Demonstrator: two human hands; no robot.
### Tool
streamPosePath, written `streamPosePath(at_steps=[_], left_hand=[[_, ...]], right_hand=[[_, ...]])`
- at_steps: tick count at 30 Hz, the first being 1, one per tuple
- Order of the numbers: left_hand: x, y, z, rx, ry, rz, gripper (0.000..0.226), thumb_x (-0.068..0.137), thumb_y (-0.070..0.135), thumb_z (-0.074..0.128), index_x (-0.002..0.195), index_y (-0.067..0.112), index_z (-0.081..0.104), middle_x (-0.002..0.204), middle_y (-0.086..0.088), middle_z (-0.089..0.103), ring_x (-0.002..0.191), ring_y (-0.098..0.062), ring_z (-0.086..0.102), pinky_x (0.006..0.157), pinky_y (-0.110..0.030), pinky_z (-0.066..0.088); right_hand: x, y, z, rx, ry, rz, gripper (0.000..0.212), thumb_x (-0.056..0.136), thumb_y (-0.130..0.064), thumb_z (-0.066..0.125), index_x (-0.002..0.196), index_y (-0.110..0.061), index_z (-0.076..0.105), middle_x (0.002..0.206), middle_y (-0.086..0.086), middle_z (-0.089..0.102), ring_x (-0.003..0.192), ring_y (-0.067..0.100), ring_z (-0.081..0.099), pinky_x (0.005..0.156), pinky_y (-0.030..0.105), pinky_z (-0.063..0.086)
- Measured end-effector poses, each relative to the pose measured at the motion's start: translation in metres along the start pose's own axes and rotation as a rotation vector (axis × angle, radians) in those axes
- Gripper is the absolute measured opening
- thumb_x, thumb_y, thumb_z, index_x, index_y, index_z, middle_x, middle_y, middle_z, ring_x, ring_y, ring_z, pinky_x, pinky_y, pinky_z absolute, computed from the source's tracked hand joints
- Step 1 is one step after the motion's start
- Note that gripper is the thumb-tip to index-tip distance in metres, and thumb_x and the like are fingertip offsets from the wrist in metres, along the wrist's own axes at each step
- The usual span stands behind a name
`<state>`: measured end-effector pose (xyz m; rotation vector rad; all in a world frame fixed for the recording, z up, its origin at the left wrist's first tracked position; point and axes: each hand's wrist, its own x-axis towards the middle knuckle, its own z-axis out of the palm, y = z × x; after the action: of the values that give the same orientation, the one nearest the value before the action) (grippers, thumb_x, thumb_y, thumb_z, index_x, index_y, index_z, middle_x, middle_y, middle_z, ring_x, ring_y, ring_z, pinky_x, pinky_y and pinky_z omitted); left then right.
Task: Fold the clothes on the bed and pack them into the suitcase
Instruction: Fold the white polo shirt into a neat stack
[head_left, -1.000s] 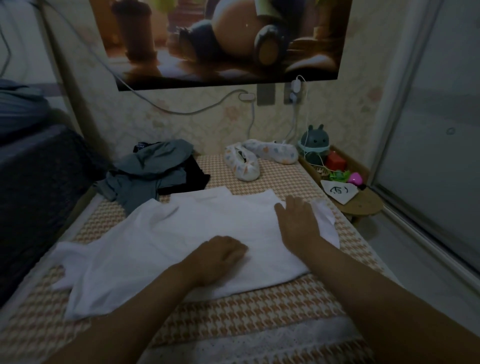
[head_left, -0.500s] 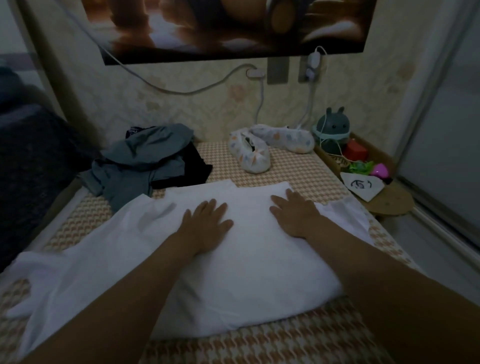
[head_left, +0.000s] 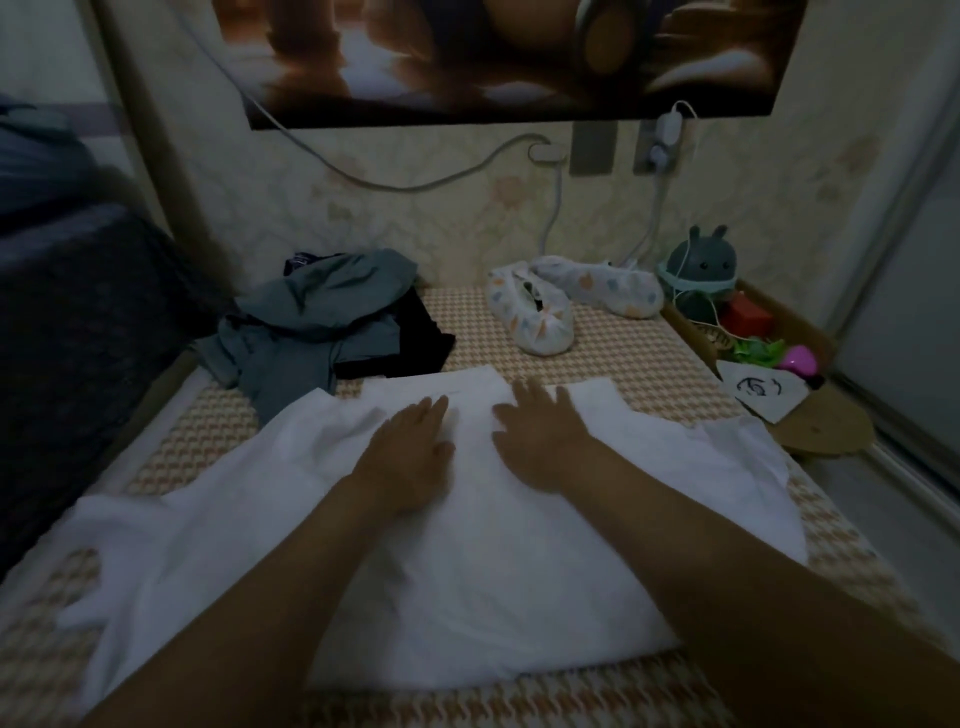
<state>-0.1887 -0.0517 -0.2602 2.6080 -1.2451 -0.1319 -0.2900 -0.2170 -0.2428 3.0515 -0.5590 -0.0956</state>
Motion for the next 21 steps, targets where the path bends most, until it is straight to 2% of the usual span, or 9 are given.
streamPosePath(at_steps=[3, 6, 10, 13, 17, 21], left_hand=[[-0.040, -0.020, -0.022, 0.043, 0.150, -0.015, 0.052, 0.098, 0.030, 0.040, 0.147, 0.015, 0.033, 0.149, -0.007, 0.036, 0.134, -0.026, 0.033, 0.109, -0.036, 0.027], [-0.088, -0.046, -0.038, 0.114, 0.232, -0.184, 0.038, 0.093, 0.020, 0.049, 0.130, 0.013, 0.044, 0.131, -0.010, 0.041, 0.120, -0.031, 0.038, 0.094, -0.039, 0.034], [-0.152, -0.065, -0.042, 0.176, 0.113, -0.490, 0.040, 0.095, 0.033, 0.046, 0.127, 0.011, 0.037, 0.133, -0.014, 0.035, 0.123, -0.033, 0.035, 0.096, -0.043, 0.036], [-0.178, -0.069, -0.050, 0.252, 0.130, -0.622, 0.041, 0.098, 0.040, 0.042, 0.126, 0.011, 0.039, 0.135, -0.012, 0.037, 0.125, -0.029, 0.037, 0.101, -0.041, 0.034], [-0.199, -0.087, -0.055, 0.130, 0.176, -0.631, 0.046, 0.097, 0.048, 0.042, 0.119, 0.009, 0.053, 0.125, -0.010, 0.055, 0.114, -0.025, 0.053, 0.096, -0.036, 0.043], [-0.218, -0.092, -0.060, -0.012, 0.091, -0.664, 0.057, 0.096, 0.053, 0.043, 0.120, 0.004, 0.059, 0.121, -0.013, 0.062, 0.111, -0.029, 0.056, 0.091, -0.034, 0.044]], right_hand=[[-0.014, -0.052, -0.002, 0.219, -0.022, -0.159, 0.056, 0.103, -0.047, 0.028, 0.153, -0.024, 0.024, 0.162, 0.007, 0.009, 0.149, 0.023, 0.008, 0.121, 0.043, 0.007], [-0.033, -0.091, -0.001, 0.275, -0.046, -0.243, 0.056, 0.103, -0.047, 0.028, 0.154, -0.023, 0.021, 0.163, 0.006, 0.007, 0.149, 0.021, 0.009, 0.121, 0.039, 0.008], [-0.066, -0.120, 0.001, 0.303, -0.093, -0.302, 0.057, 0.104, -0.046, 0.025, 0.155, -0.024, 0.014, 0.163, 0.005, 0.002, 0.149, 0.020, 0.006, 0.121, 0.038, 0.008], [-0.089, -0.132, -0.001, 0.299, -0.111, -0.324, 0.059, 0.103, -0.048, 0.024, 0.156, -0.026, 0.008, 0.163, 0.003, -0.001, 0.149, 0.019, 0.004, 0.121, 0.037, 0.007], [-0.106, -0.136, 0.000, 0.280, -0.112, -0.286, 0.062, 0.103, -0.051, 0.023, 0.156, -0.026, 0.002, 0.163, 0.003, -0.004, 0.149, 0.020, 0.003, 0.121, 0.036, 0.006], [-0.122, -0.135, 0.009, 0.218, -0.097, -0.272, 0.061, 0.103, -0.050, 0.022, 0.156, -0.027, 0.000, 0.163, 0.005, -0.003, 0.149, 0.021, 0.004, 0.121, 0.038, 0.007]])
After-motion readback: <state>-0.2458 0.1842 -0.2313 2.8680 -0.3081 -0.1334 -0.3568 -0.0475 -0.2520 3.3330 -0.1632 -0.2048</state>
